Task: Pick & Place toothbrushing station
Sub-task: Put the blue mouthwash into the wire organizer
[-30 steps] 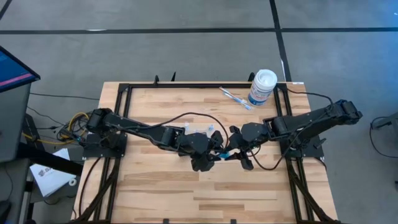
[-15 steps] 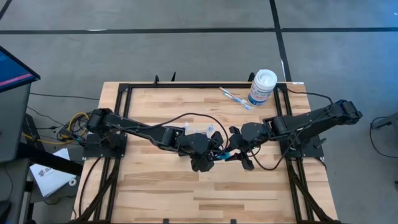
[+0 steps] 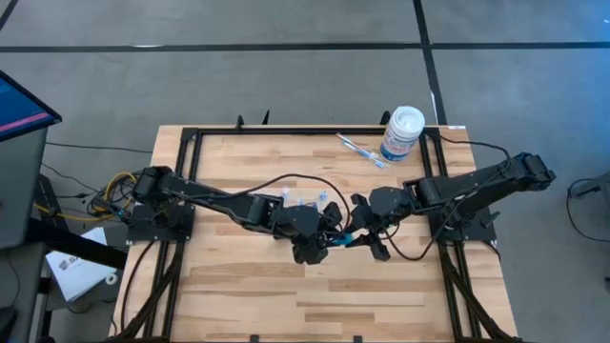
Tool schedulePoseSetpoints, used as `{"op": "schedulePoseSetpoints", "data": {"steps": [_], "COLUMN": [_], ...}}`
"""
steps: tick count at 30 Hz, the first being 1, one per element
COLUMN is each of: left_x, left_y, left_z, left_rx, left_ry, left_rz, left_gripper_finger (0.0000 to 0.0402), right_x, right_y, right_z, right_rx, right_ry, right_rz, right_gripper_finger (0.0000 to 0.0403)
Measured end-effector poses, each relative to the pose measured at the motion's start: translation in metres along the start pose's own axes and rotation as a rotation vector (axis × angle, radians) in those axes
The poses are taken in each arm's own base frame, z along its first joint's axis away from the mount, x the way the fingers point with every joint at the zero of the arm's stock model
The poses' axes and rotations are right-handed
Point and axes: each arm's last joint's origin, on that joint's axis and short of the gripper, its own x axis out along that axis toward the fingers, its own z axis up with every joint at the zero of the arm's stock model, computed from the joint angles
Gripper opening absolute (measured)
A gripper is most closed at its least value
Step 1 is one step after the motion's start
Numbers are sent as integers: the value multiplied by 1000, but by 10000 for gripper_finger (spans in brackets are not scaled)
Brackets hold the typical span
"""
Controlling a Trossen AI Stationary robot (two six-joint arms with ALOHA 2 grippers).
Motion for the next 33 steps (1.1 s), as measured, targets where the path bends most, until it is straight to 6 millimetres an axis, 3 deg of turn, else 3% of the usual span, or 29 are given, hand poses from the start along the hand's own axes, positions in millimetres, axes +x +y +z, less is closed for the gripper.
{"op": "schedulePoseSetpoints", "data": {"steps": [14, 20, 33], "left_x": [-2, -8, -76], "left_y": [-6, -6, 15], "left_z": [0, -3, -10], "left_rx": [-72, -115, -538], "left_ry": [70, 140, 222], "left_rz": [-10, 1, 94], "left_gripper_finger": [81, 81, 81], "right_x": [-1, -4, -8], "right_y": [-3, -13, -33], "right_z": [-2, -2, -10], "right_rx": [-31, -18, 53], "right_ry": [18, 29, 113], "right_rz": [-8, -41, -109], "right_gripper_finger": [195, 217, 220]}}
